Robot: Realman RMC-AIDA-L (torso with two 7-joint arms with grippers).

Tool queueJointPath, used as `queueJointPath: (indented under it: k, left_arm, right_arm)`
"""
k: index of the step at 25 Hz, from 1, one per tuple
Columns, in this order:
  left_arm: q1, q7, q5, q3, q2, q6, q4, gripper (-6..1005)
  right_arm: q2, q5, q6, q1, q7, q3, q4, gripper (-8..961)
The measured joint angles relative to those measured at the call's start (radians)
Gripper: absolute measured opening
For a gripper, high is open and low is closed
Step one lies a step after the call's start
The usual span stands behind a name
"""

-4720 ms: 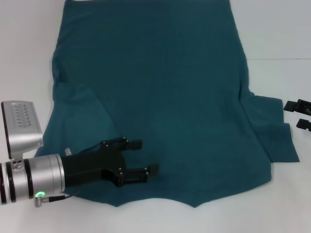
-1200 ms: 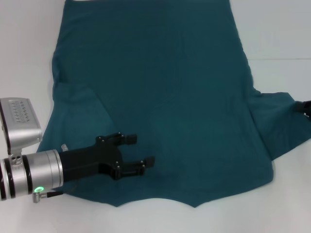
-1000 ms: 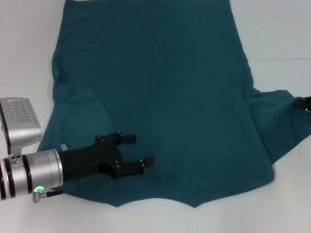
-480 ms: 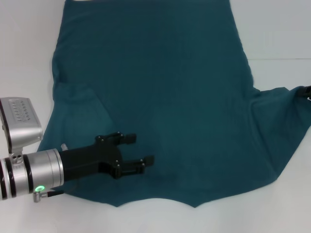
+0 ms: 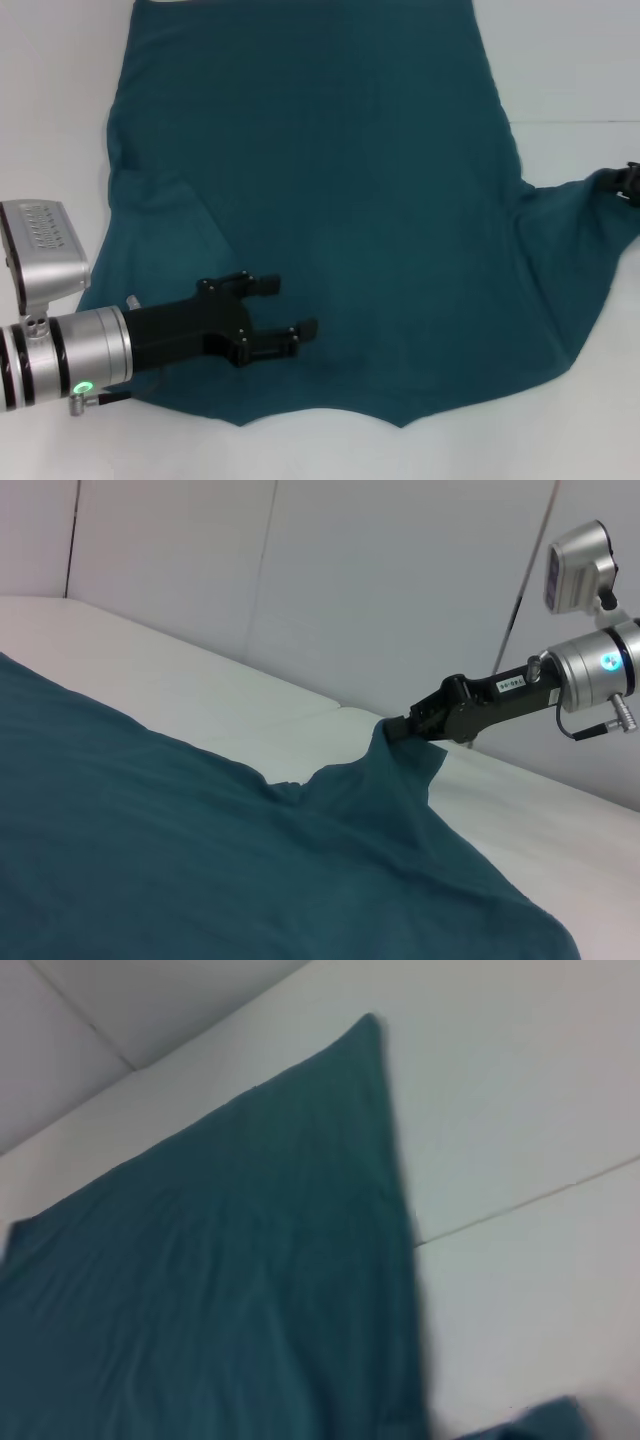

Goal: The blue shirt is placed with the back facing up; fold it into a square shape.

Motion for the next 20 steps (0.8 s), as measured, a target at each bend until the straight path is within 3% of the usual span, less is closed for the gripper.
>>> queueJointPath:
  k: [4, 10, 18, 20]
  left_arm:
    - [-0.001, -0.006, 0.000, 0.000, 0.000, -0.002, 0.001, 858]
    - [-0.002, -0.015, 0.000, 0.000, 0.000, -0.002, 0.005, 858]
    - [-0.001, -0.015, 0.000, 0.000, 0.000, -0.004, 0.001, 858]
    - [0.000, -0.015, 0.000, 0.000, 0.000, -0.004, 0.001, 858]
  right_arm:
    - [0.018, 0.001, -0.029, 0.035, 0.001, -0.037, 0.000, 98]
    - [0.066, 0.006, -0.113, 0.102, -0.017, -0.091, -0.009, 117]
    - [0.090, 0.006, -0.235, 0.146, -0.092, -0.110, -0.032, 142]
    - [0.087, 0.007, -0.236, 0.139, -0.088, -0.107, -0.038, 377]
